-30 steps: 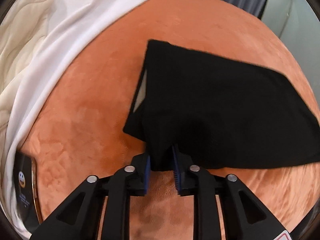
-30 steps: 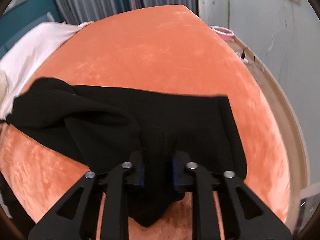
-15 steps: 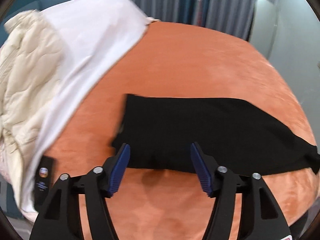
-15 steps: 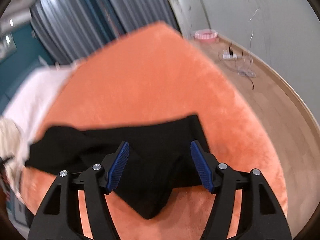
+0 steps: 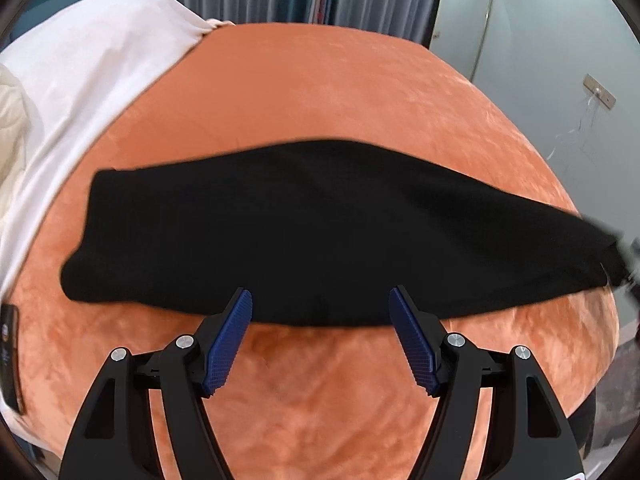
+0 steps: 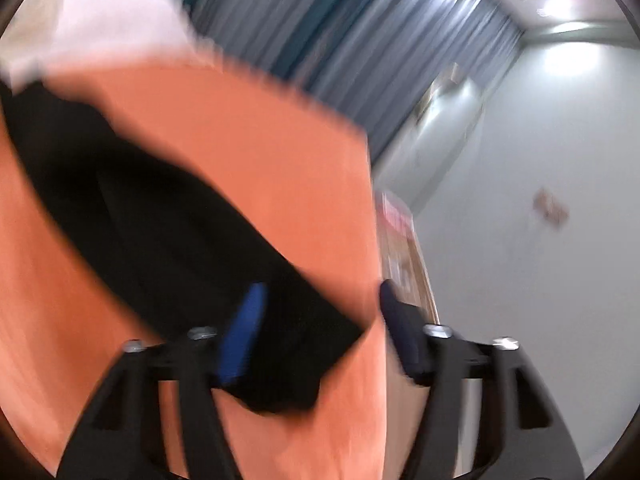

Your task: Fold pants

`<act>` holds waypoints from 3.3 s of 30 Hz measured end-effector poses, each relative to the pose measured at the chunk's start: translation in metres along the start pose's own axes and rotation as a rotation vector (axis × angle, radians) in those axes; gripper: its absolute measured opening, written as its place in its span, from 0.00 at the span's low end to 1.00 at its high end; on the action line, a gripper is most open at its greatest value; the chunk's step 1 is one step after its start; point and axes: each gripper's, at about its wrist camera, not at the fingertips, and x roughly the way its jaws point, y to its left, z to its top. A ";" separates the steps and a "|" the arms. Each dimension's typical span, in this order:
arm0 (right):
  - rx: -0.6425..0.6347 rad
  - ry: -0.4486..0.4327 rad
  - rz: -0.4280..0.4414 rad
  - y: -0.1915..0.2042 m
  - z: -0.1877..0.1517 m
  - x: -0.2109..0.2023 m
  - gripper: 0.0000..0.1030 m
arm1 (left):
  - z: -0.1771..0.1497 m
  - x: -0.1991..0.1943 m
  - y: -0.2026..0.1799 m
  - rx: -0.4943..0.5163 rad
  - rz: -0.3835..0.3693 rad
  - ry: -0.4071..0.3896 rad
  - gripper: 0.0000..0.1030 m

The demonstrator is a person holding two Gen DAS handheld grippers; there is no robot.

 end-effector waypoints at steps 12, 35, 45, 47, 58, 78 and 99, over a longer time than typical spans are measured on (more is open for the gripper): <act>0.784 0.142 0.405 -0.079 -0.048 0.038 0.60 | -0.015 0.017 -0.034 -0.012 -0.069 0.053 0.66; 0.506 0.080 0.165 -0.041 -0.037 -0.011 0.72 | -0.029 0.008 -0.108 0.125 -0.072 0.030 0.69; 0.527 0.175 0.350 -0.015 0.008 0.069 0.13 | -0.028 0.004 -0.132 0.139 -0.050 0.049 0.69; 0.473 0.074 0.295 -0.023 0.028 0.059 0.13 | -0.029 0.008 -0.134 0.150 -0.007 0.053 0.69; 0.253 0.060 0.224 0.017 -0.053 -0.016 0.53 | -0.050 0.012 -0.148 0.256 0.167 0.019 0.69; 0.548 -0.036 0.220 -0.052 0.070 0.024 0.06 | -0.040 -0.008 -0.103 0.125 0.245 -0.031 0.77; 0.765 0.033 0.252 0.027 0.047 -0.006 0.55 | -0.027 0.027 0.250 -0.801 0.023 0.083 0.76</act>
